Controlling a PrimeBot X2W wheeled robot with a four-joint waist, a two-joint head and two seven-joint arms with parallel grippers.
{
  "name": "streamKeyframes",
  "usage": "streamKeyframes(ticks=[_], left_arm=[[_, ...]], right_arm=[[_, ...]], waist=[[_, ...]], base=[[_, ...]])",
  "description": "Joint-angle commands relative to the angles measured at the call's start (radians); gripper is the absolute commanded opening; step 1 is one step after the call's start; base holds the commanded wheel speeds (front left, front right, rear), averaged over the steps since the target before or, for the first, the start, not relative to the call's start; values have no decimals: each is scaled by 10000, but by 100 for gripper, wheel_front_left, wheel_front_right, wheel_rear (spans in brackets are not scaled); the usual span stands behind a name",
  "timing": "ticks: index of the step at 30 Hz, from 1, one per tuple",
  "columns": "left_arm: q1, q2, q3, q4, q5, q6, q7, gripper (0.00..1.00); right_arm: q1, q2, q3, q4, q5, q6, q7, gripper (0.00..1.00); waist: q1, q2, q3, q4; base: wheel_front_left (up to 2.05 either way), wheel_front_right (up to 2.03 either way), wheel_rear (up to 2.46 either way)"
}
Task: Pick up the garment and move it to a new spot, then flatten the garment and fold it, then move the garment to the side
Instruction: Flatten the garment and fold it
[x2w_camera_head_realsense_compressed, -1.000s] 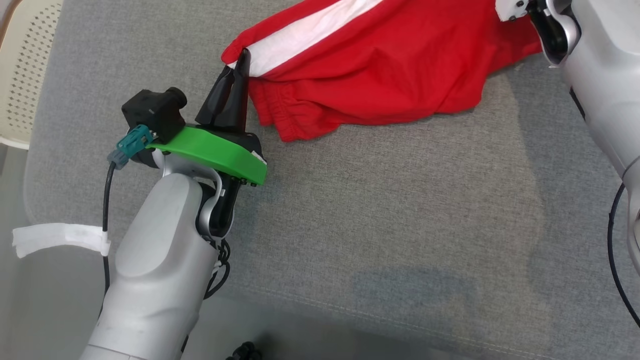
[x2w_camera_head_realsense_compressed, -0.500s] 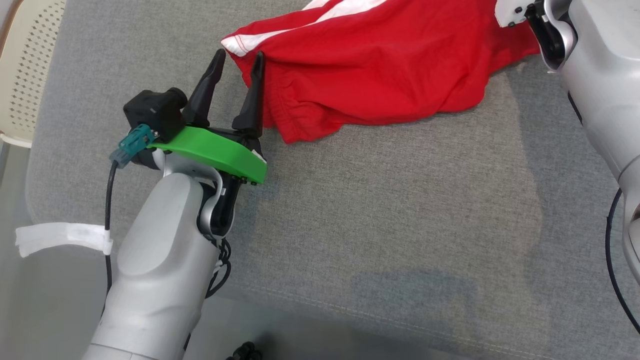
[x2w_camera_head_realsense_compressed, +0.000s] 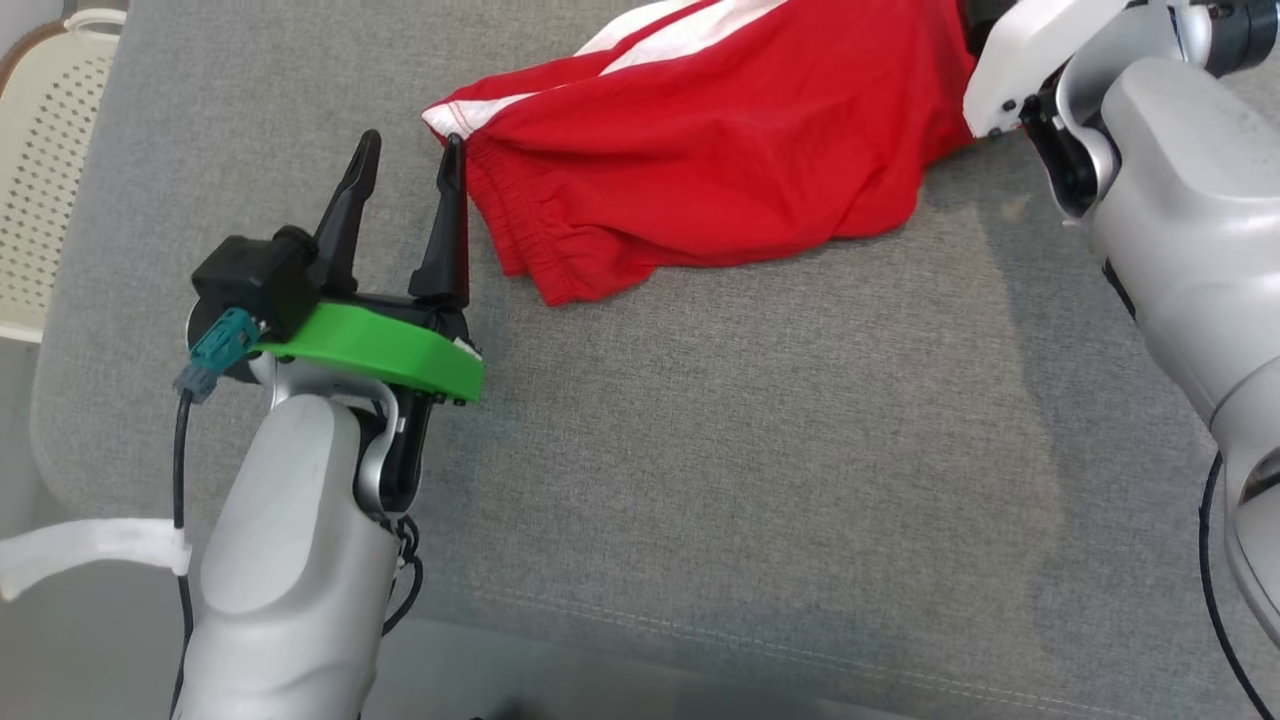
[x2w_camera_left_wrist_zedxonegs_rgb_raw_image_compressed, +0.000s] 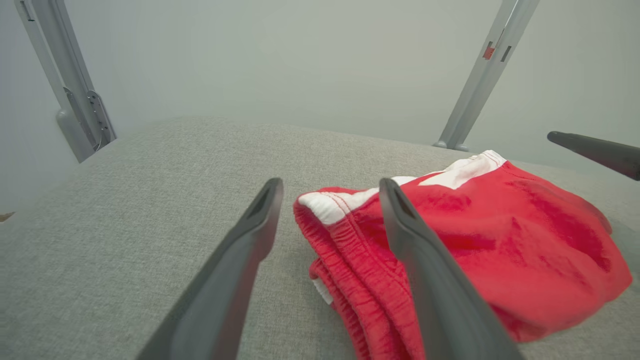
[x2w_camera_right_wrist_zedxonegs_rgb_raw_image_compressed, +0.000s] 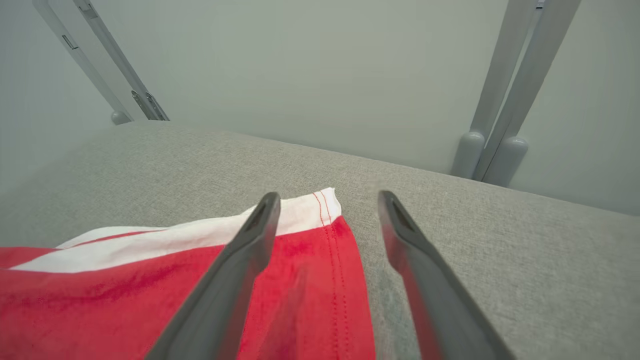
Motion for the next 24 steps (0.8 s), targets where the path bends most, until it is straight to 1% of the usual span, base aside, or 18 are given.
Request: streamKeyframes(ticks=[1, 6, 11, 17, 24], left_arm=[[336, 25, 282, -254, 322, -39, -23, 100], [1016, 14, 864, -923, 911, -33, -25, 100], [1526, 4, 1198, -1381, 1190, -33, -25, 100], [2067, 0, 1439, -1873, 1127, -33, -24, 100], [2215, -2, 1360, -2097, 1044, 69, -25, 100]], right_arm=[[381, -89, 76, -62, 158, -4, -23, 100], [938, -231, 316, -170, 319, -4, -13, 100], [1341, -233, 402, -153, 555, -4, 67, 100], [1851, -277, 467, -80, 918, -4, 266, 100], [2100, -273, 501, 69, 1271, -2, 742, 100]], waist=[[0, 0, -242, -197], [0, 0, -508, -356], [0, 0, -689, -413], [0, 0, -828, -375], [0, 0, -756, -218]], base=[[0, 0, 0], [0, 0, 0], [0, 0, 0], [0, 0, 0], [0, 0, 0]])
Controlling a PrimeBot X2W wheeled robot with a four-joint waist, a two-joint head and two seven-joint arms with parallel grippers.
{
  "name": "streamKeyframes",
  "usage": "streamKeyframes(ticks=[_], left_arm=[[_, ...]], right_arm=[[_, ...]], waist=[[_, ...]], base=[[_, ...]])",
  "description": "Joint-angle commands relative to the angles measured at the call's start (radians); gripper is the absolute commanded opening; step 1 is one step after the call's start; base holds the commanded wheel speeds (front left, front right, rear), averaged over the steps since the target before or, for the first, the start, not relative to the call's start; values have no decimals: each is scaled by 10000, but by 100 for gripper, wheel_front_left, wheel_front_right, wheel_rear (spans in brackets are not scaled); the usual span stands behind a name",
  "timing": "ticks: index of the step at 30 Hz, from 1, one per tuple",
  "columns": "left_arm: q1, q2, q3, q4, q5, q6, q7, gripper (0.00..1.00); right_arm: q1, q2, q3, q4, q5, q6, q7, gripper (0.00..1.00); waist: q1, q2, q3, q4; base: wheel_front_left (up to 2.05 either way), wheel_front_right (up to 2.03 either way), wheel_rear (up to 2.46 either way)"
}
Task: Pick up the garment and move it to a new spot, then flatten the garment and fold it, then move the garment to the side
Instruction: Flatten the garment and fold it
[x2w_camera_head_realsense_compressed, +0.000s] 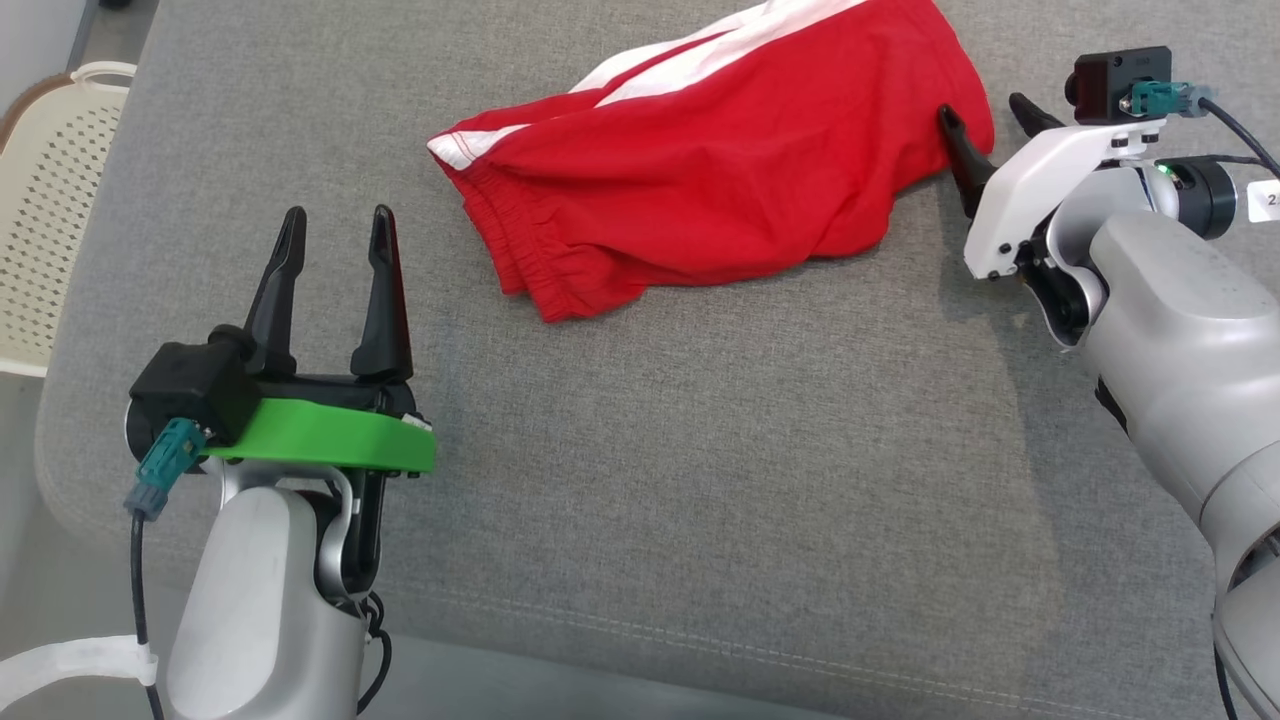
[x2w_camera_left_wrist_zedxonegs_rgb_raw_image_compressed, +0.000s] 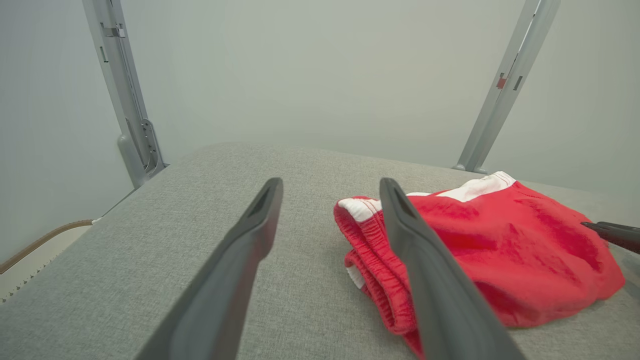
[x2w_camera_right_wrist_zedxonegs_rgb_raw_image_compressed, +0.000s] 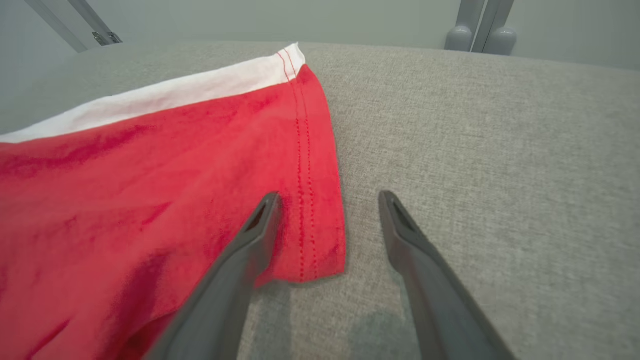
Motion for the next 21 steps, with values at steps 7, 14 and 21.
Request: streamKeyframes(ticks=[7, 14, 21], left_arm=[[131, 13, -128, -159, -98, 124, -27, 100], [308, 12, -183, -156, -90, 204, -25, 100], [751, 13, 57, -109, 153, 214, -27, 100]], right_arm=[[294, 86, 39, 164, 341, 0, 327, 100], [534, 72, 123, -58, 576, 0, 210, 0], [1069, -31, 280, -668, 870, -2, -286, 0]], waist=[[1, -1, 100, 176], [1, -1, -90, 212], [1, -1, -712, -94]], base=[[0, 0, 0], [0, 0, 0], [0, 0, 0]])
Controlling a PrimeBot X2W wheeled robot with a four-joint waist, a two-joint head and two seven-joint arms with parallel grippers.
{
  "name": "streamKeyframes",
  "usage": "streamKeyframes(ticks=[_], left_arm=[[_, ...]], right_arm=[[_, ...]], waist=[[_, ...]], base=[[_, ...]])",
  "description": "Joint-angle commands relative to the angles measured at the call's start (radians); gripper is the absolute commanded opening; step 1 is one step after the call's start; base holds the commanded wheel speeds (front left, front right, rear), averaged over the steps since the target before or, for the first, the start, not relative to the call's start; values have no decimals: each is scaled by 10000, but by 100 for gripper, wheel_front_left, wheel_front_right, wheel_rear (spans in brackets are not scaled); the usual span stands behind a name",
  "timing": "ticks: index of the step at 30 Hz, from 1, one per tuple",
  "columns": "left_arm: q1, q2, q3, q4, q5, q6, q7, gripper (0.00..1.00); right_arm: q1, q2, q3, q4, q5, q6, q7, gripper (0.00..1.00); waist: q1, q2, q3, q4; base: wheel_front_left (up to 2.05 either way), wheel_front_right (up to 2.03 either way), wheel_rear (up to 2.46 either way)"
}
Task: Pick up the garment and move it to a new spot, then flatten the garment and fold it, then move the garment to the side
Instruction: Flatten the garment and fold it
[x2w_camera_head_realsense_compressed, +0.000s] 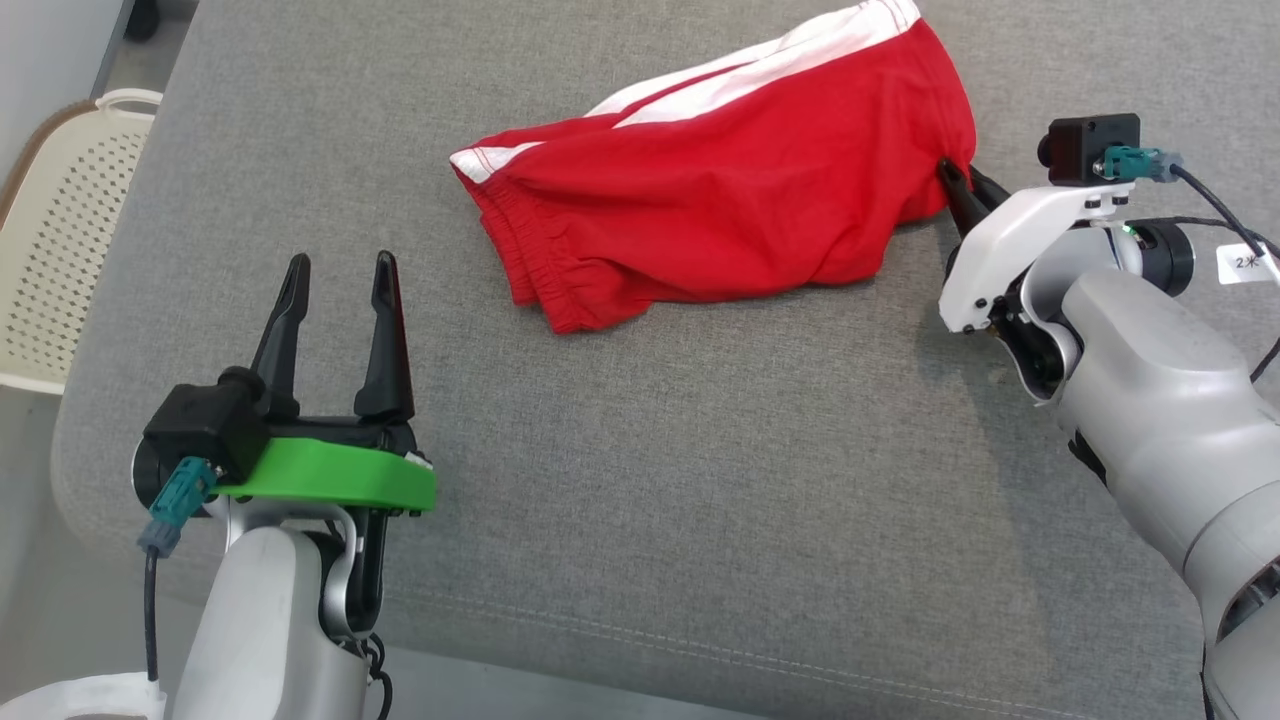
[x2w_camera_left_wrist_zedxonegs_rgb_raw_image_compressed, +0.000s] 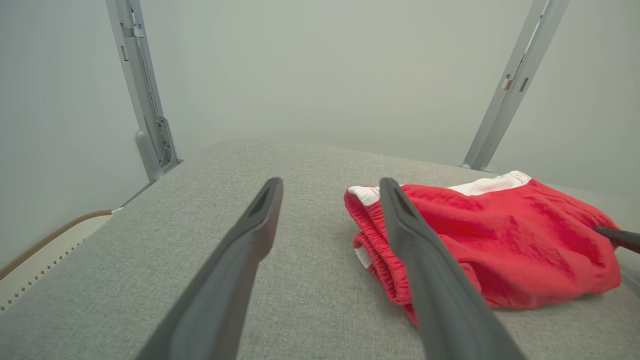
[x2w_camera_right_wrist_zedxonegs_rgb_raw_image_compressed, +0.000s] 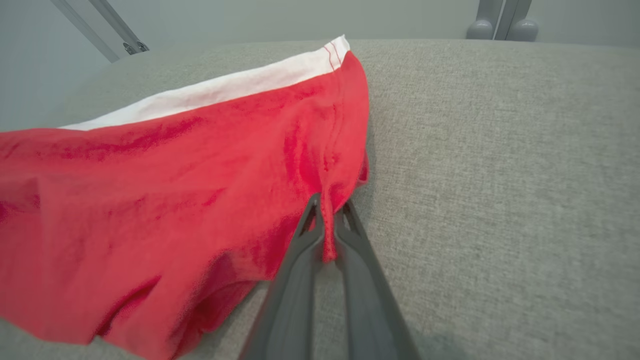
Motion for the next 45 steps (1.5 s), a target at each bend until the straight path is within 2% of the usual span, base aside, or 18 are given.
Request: streamKeyframes(ticks=[1, 13, 22, 29, 39, 44, 45], left_arm=[[186, 15, 85, 20, 100, 20, -25, 100], [1006, 16, 231, 81, 372, -50, -25, 100], [1528, 16, 415, -22, 483, -74, -25, 100], [1746, 16, 436, -64, 517, -51, -25, 100], [1890, 16, 446, -50, 525, -71, -25, 100], [1927, 16, 456, -25, 523, -68, -25, 100], [1931, 16, 461, -19, 525, -71, -25, 100]], right_arm=[[229, -55, -11, -122, 160, -2, -150, 0], [1915, -245, -207, -1718, 1154, 0, -506, 0], [3298, -378, -460, -2699, 1282, 0, -556, 0], [4303, -283, -823, -3159, 1261, 0, -554, 0], [4791, -411, -1334, -3428, 977, 0, -556, 0], [4947, -238, -1434, -3266, 918, 0, -556, 0], [4925, -222, -1491, -3180, 865, 0, -556, 38]], waist=[[0, 0, -292, -218], [0, 0, -1448, -721], [0, 0, -1985, -1216], [0, 0, -2188, -1381], [0, 0, -2368, -1492], [0, 0, -2397, -1570], [0, 0, -2399, -1592]], base=[[0, 0, 0], [0, 0, 0], [0, 0, 0], [0, 0, 0], [0, 0, 0], [0, 0, 0], [0, 0, 0]])
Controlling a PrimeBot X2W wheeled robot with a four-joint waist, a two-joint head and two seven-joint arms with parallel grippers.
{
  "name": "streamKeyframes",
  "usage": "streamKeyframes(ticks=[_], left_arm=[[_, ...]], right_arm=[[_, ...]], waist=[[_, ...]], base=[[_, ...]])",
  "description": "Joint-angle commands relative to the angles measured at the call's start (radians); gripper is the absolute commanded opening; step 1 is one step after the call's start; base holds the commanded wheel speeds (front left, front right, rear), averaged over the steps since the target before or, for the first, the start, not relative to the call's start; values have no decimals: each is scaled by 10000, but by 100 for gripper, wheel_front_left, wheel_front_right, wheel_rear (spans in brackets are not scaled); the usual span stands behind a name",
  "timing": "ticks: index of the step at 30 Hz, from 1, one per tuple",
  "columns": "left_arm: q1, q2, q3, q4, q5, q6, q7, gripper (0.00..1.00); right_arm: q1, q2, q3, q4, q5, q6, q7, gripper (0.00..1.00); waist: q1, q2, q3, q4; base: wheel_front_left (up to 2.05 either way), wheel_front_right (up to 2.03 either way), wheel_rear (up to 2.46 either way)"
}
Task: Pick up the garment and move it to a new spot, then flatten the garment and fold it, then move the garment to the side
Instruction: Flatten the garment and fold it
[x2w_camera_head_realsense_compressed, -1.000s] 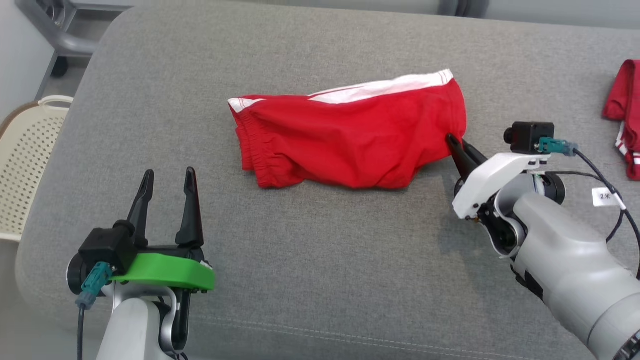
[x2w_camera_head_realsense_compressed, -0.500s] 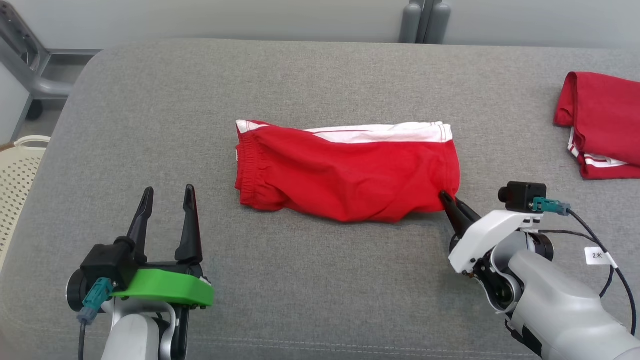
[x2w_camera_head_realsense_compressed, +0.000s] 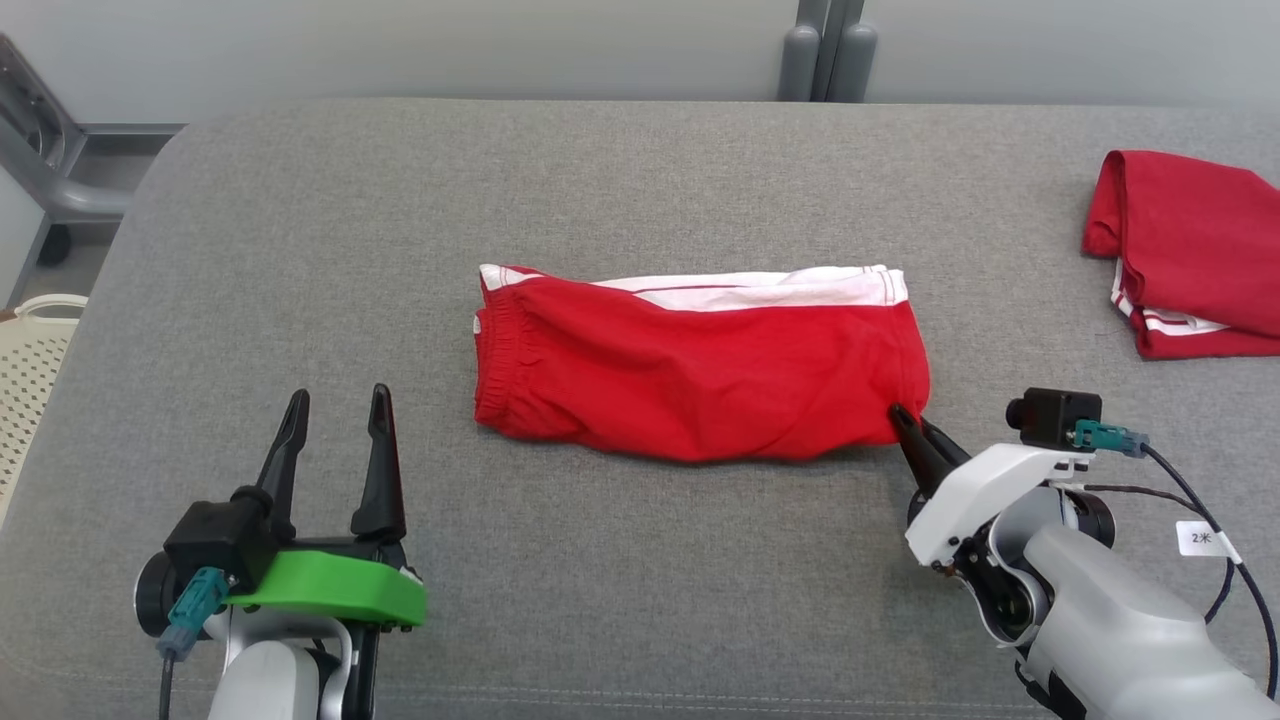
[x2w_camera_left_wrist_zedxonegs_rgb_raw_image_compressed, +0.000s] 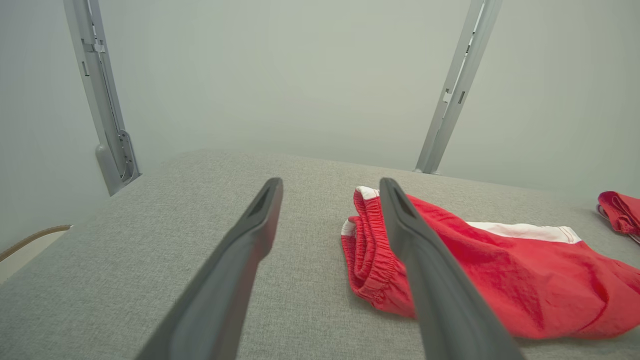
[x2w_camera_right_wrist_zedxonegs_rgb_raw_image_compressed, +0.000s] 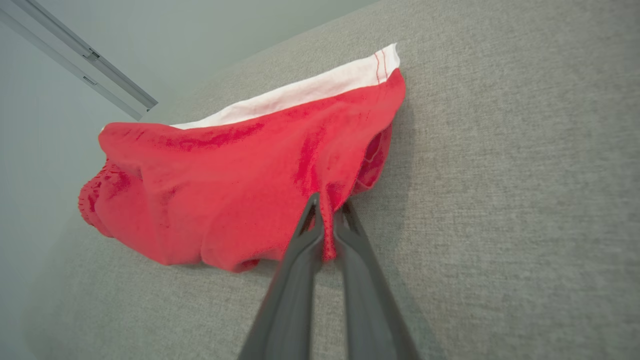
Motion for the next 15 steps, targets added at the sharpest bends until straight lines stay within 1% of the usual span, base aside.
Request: streamKeyframes(ticks=[1, 4, 5, 8, 11, 15], left_arm=[[96, 19, 52, 23, 22, -12, -25, 100], [105, 18, 77, 21, 46, -24, -27, 100], [105, 18, 77, 21, 46, -24, -27, 100], [195, 19, 189, -51, 112, -14, -25, 100], [363, 18, 385, -178, 217, -22, -25, 100], [574, 18, 634, -365, 405, -23, -25, 100]], right_arm=[[31, -10, -135, 224, -246, 0, -33, 99], [-115, 82, -282, 510, -822, 0, -35, 100], [-115, 82, -282, 510, -822, 0, -35, 100], [-119, 171, -714, 390, -1488, 0, -35, 100], [25, 154, -1454, -89, -2469, 0, -35, 100], [623, 274, -2763, -1228, -4109, 0, -34, 100]], waist=[[0, -1, -9, -54], [0, -1, -41, -119], [0, -1, -41, -119], [0, -1, -115, -243], [0, -1, -206, -429], [0, -1, -345, -672]], base=[[0, 0, 0], [0, 0, 0], [0, 0, 0], [0, 0, 0], [0, 0, 0], [0, 0, 0]])
